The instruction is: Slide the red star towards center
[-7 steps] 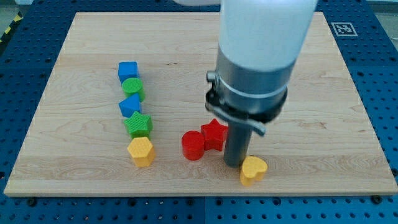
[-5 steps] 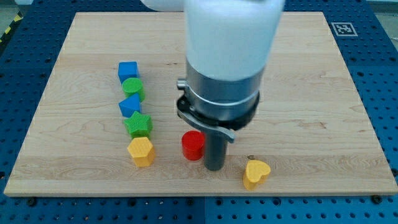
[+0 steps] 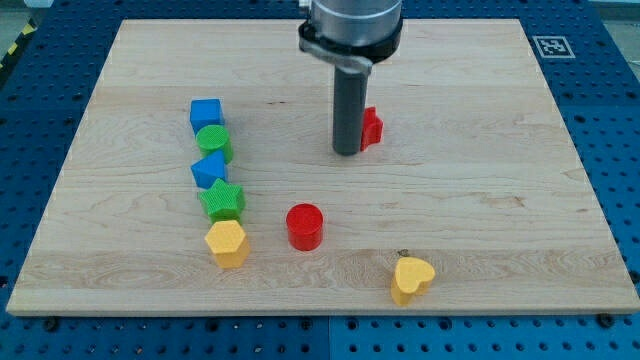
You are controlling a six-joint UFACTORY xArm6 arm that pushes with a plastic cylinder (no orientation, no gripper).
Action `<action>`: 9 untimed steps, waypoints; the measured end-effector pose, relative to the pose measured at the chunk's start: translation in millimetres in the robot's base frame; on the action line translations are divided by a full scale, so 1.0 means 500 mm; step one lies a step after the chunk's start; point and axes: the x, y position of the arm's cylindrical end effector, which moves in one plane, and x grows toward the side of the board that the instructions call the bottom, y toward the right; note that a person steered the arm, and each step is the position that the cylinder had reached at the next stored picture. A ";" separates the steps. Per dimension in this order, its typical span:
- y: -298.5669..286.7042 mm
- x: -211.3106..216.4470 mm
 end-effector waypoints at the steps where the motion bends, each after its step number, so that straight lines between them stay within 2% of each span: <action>1: 0.022 -0.062; 3: 0.165 -0.031; 4: 0.221 -0.080; 5: 0.227 -0.098; 6: 0.200 -0.098; 9: 0.021 -0.098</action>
